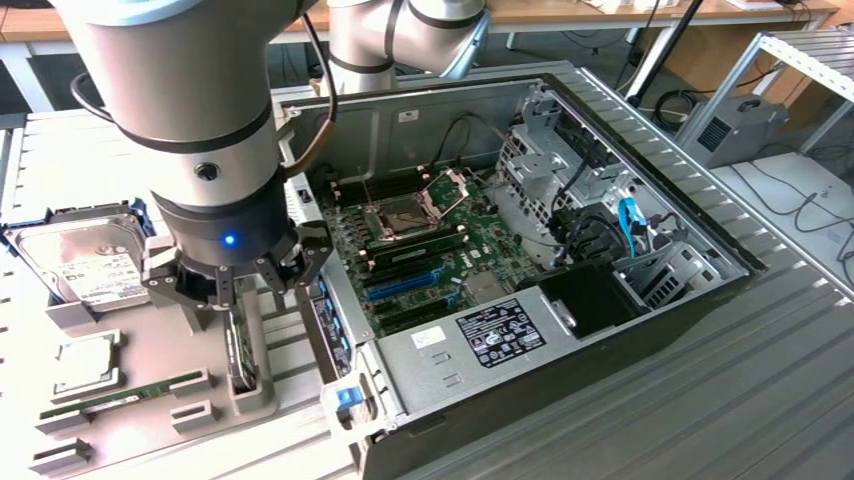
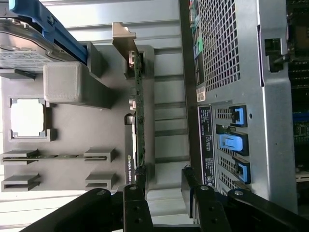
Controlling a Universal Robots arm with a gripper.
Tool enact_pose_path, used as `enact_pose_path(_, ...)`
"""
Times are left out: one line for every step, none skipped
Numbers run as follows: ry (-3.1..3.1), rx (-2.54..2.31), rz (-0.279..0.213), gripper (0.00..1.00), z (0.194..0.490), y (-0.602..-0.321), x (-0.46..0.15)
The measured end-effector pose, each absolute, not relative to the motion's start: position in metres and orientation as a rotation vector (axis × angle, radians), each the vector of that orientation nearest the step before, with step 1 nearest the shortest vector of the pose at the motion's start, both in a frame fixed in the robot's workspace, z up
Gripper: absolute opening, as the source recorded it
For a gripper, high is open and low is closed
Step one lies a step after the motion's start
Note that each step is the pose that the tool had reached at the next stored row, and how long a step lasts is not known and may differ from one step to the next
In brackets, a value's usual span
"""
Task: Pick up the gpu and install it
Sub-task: 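Pick up the gpu and move the gpu toward the slot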
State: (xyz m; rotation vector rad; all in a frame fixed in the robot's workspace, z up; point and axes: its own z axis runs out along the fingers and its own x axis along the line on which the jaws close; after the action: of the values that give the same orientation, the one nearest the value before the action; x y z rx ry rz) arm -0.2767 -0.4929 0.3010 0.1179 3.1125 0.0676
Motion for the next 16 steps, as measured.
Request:
enact_pose_path(3.112, 0.118, 0.068, 0.42, 0.3003, -0.4929, -0.2767)
enact_pose_path(3.112, 0.118, 0.068, 0.42, 0.2998, -0.4929, -0.2767)
enact_pose_path(3.113, 0.118, 0.067, 0.42, 0.2994, -0.4929, -0.2767)
enact_pose_path(3.112, 0.118, 0.068, 0.42, 0.2984, -0.4929, -0.2767)
enact_pose_path(3.112, 0.118, 0.068, 0.42, 0.298, -0.4929, -0.2767)
enact_pose_path(3.113, 0.118, 0.068, 0.42, 0.2976, -0.4929, -0.2767)
enact_pose_path(3.112, 0.118, 0.068, 0.42, 0.2971, -0.4929, -0.2767)
enact_pose_path(3.112, 0.118, 0.068, 0.42, 0.2967, -0.4929, -0.2767)
enact_pose_path(3.113, 0.118, 0.068, 0.42, 0.2963, -0.4929, -0.2767)
enact_pose_path(3.112, 0.118, 0.068, 0.42, 0.2959, -0.4929, -0.2767)
enact_pose_path(3.112, 0.118, 0.068, 0.42, 0.2952, -0.4929, -0.2767)
enact_pose_path(3.112, 0.118, 0.068, 0.42, 0.2946, -0.4929, -0.2767)
enact_pose_path(3.113, 0.118, 0.068, 0.42, 0.2942, -0.4929, -0.2767)
enact_pose_path(3.112, 0.118, 0.068, 0.42, 0.2938, -0.4929, -0.2767)
enact_pose_path(3.112, 0.118, 0.068, 0.42, 0.2934, -0.4929, -0.2767)
enact_pose_path(3.112, 0.118, 0.068, 0.42, 0.2929, -0.4929, -0.2767)
